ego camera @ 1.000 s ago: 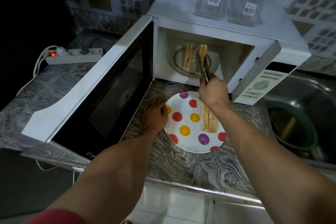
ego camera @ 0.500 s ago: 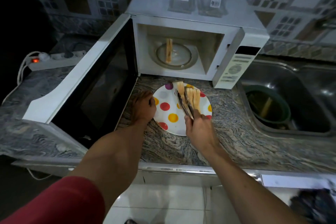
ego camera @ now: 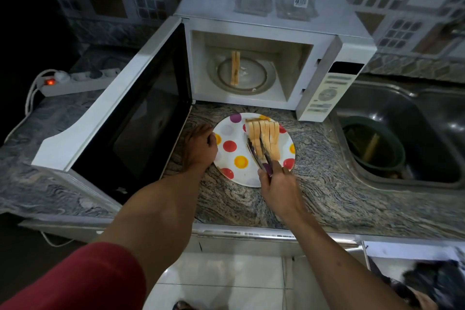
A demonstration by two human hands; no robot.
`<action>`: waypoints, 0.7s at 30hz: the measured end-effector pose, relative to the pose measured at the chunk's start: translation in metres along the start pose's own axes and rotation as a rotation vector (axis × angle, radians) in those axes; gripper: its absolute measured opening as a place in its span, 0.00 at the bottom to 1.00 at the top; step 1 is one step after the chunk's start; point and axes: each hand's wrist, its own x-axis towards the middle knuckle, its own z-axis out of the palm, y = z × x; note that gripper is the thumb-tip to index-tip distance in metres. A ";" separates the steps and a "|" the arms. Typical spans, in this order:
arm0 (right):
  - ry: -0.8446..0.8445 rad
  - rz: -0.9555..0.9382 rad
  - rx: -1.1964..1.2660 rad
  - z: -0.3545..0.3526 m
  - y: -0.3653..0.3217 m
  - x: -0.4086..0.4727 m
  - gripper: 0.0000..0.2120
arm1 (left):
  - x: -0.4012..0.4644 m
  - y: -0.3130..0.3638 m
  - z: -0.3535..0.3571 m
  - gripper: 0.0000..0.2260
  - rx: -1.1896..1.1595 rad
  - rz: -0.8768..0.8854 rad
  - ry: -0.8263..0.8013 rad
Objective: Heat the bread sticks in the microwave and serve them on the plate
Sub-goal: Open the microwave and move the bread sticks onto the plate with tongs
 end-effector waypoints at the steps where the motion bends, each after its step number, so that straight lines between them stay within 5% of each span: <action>1: 0.009 -0.008 0.016 0.000 0.001 0.001 0.21 | 0.000 0.001 -0.001 0.15 0.001 0.011 0.013; 12: 0.150 -0.143 0.048 -0.025 -0.025 0.015 0.24 | 0.003 -0.003 0.005 0.18 0.026 0.005 -0.014; 21: 0.160 -0.072 0.101 -0.023 -0.060 0.106 0.23 | 0.004 -0.007 0.008 0.18 0.047 -0.015 -0.048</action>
